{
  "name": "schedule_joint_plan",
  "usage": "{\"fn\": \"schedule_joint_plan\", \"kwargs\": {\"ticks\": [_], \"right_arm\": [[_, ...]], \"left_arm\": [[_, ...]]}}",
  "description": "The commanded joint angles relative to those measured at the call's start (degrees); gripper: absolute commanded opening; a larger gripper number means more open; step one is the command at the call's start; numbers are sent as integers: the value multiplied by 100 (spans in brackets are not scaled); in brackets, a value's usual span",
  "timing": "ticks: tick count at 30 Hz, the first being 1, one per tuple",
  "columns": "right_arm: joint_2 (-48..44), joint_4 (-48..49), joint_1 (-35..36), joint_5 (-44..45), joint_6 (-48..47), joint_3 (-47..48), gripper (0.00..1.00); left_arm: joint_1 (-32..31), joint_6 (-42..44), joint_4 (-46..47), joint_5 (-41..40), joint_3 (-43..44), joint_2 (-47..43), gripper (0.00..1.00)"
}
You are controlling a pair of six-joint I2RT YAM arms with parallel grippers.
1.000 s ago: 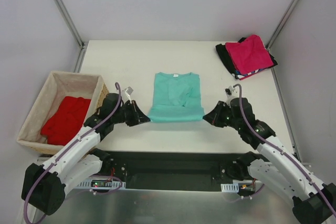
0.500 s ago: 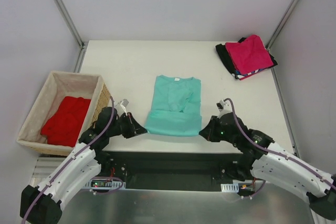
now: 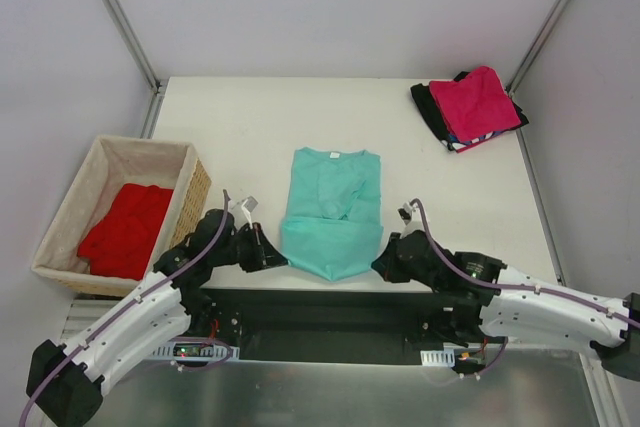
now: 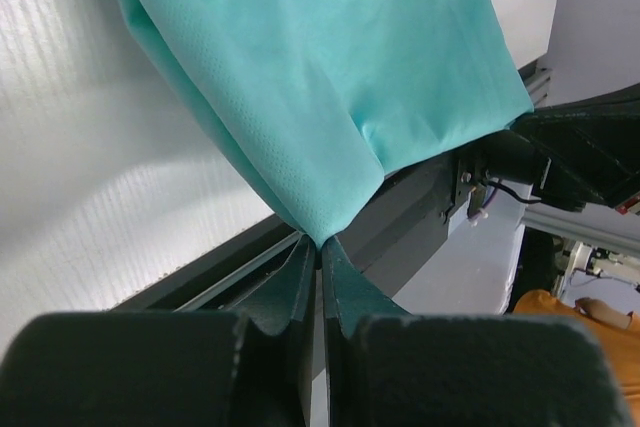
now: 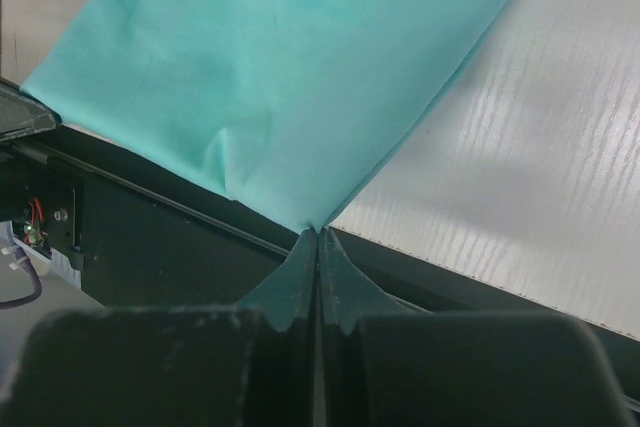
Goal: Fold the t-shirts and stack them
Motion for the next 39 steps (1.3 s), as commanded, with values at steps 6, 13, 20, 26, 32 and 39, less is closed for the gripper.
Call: {"fn": "schedule_joint_plan", "kwargs": {"ticks": [6,13,20,26,32,39], "right_arm": [[-370,-521,322,662,446,67,1],[-442,-1067,348,1075,227,558,1],[164,-1041,313,1269,-37,1015,1],[578,-866,-134,1033,-441,1288,1],[788,-584,-950,690,-915,1402,1],[1350,13,-2067,-66,-1487,1604,1]], "left_arm": [[-592,-449,-3,-484,-10,-180,0],[-627,-213,-135,-686,455,73,0],[-627,104,-162,-932,1053,776,0],[-618,376,-153,-1152,1563,1400,0],[-469,640,-135,-1249,2091,1971,0],[127,860,-65,-1100,2635,2526,0]]}}
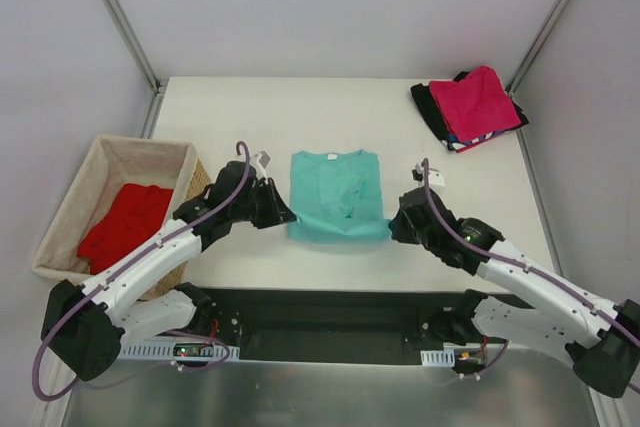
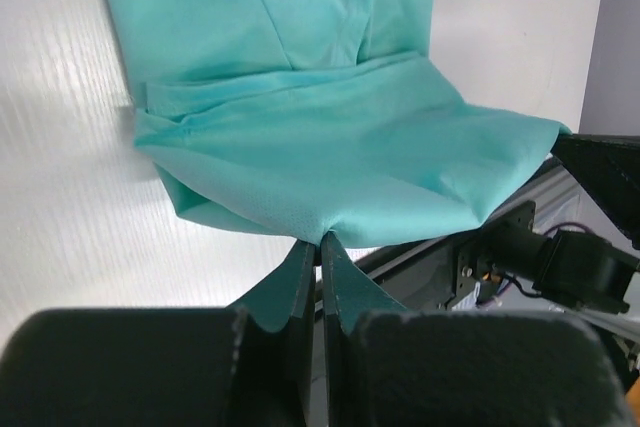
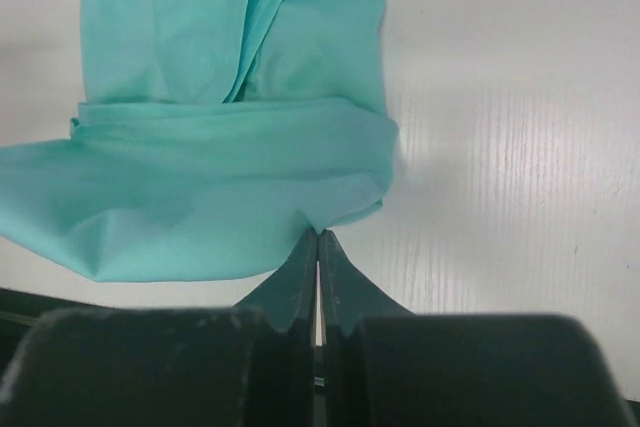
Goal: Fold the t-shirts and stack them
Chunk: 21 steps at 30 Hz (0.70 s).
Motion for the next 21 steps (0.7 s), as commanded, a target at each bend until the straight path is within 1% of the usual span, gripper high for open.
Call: {"fn": "schedule_joint_plan", "kwargs": {"ticks": [1,2,5,13,21], "right_arm": [[385,555,-551,-665,-530,403,1],[517,652,-717,-754,-617,464,1],[930,828,-912,-956,-723,728,1],[1905,1162,-1290,-1413,-917,1334,1],[2390,1338,-1686,-1730,-1022,1712,1]], "left_arm": [[384,324,99,45,481,305,0],[437,368,116,72,533,437,0],[578,430,169,169,709,692,0],[728,509,363,327,1044,1316,0],[929,571,415,424,1368,1606,0]]}}
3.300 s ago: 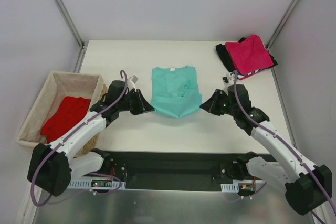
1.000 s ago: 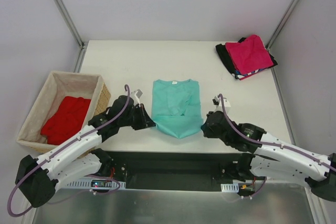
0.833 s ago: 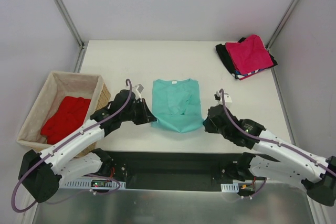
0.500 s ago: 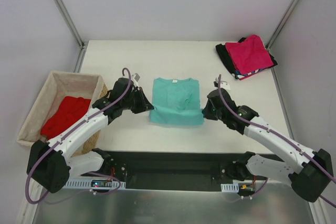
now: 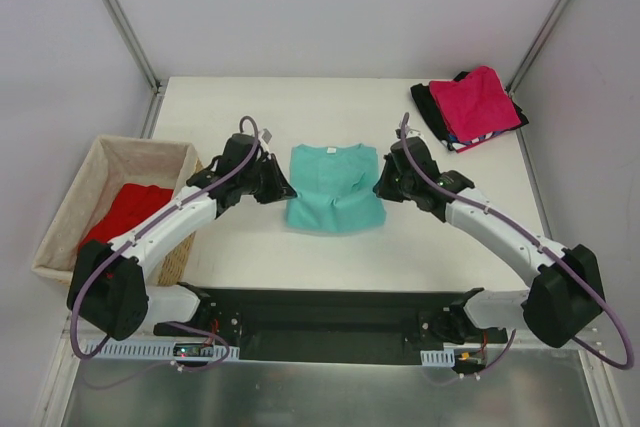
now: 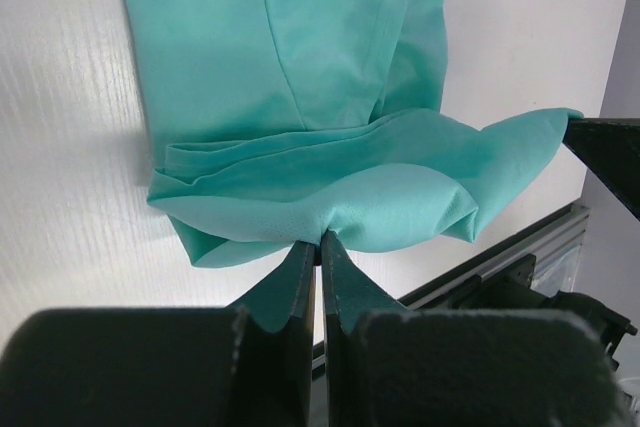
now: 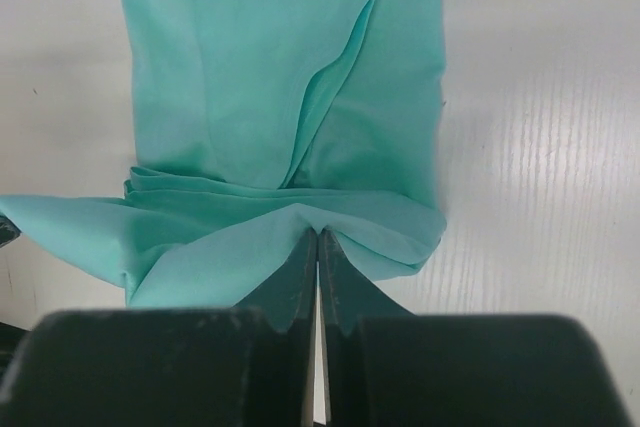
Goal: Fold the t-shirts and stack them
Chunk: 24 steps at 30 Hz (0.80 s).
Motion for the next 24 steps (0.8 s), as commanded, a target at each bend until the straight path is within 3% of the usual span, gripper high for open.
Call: {"fn": "schedule_joint_plan", "kwargs": {"ticks": [1,13,24], "right_arm": [[158,265,-202,-276,-181,399,1],[413,37,-536,-400,-427,1102,1],[563,-104,-606,-496,-498,1357,1]], "left_arm": [[184,182,206,196,403,129,0],[475,331,83,302,1369,534,0],[501,349,30,346,1458,613,0]]}}
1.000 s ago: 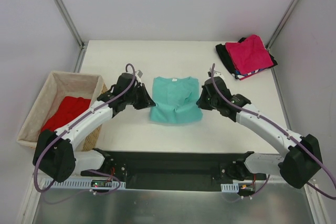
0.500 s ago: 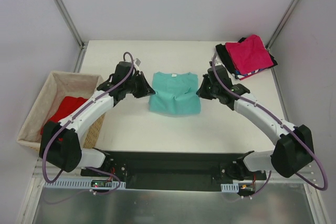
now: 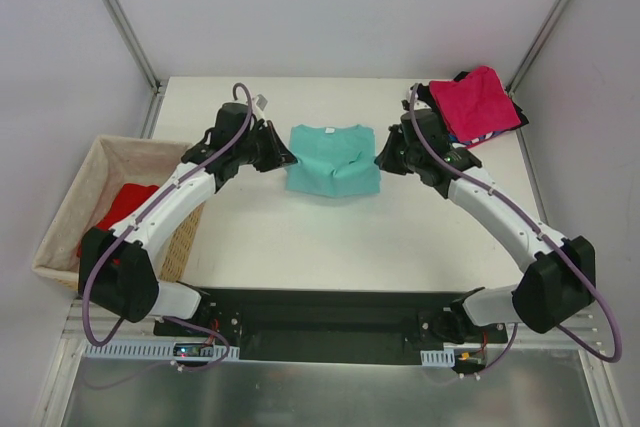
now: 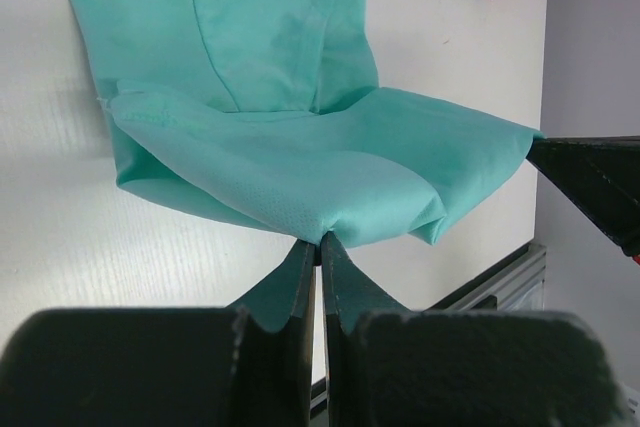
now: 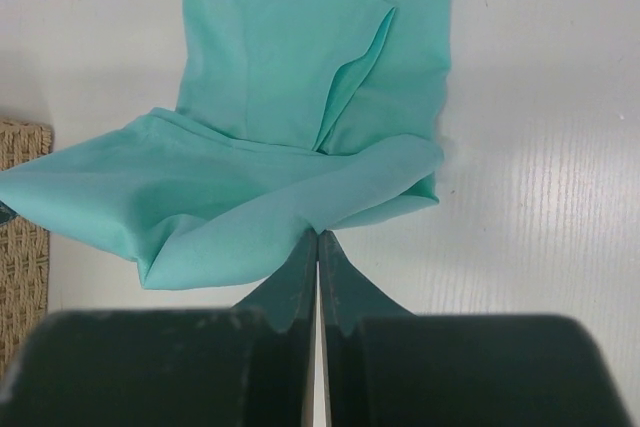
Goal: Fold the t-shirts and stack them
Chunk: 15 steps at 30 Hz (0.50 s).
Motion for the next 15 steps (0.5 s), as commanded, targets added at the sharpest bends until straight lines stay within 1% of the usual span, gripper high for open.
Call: {"fn": "schedule_joint_plan", "kwargs": {"ticks": [1,7,12,15], "right_arm": [[51,-51,-34,-134,-84,186,1],[-194,37,-16,-213,12,-122,1],[-712,-16,133,-46,30,-508,1],[-993,-86,273,24,100,-640,1]], "left_arm": [[51,110,-3,90,131,60,0],[51,93,-3,151,-53,-124,0],[51,5,-3,187,-396,-616,0],[42,-82,-3,205,-765,-985,0]]}}
